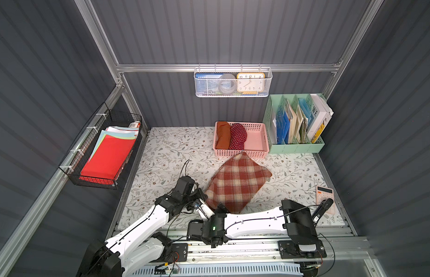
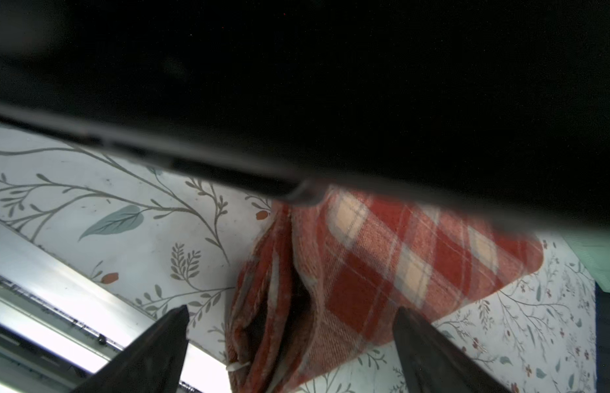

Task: Roll up the skirts
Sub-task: Roll the skirt at the center of the board.

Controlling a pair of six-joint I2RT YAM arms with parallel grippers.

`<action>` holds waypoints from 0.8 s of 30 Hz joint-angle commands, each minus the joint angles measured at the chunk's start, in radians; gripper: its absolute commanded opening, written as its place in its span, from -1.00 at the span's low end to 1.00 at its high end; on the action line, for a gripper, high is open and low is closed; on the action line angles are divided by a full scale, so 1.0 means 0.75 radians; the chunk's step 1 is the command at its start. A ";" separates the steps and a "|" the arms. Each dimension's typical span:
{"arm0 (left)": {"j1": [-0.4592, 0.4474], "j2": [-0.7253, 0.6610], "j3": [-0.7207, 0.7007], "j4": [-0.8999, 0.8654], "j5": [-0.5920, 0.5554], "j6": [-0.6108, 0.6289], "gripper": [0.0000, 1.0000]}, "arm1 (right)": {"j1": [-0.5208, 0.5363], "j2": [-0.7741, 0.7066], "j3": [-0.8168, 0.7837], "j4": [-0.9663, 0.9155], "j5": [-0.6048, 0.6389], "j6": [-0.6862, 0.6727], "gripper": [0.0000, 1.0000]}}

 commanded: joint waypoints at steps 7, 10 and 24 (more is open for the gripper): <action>-0.009 -0.044 0.050 -0.025 0.074 -0.030 -1.00 | -0.078 0.021 -0.105 0.018 -0.004 0.068 0.97; -0.007 -0.038 0.040 -0.009 0.068 -0.037 -1.00 | -0.038 -0.131 -0.240 0.063 0.021 0.112 0.97; -0.084 -0.139 -0.245 0.283 -0.067 -0.488 -1.00 | 0.010 -0.573 -0.663 -0.096 0.097 0.275 0.97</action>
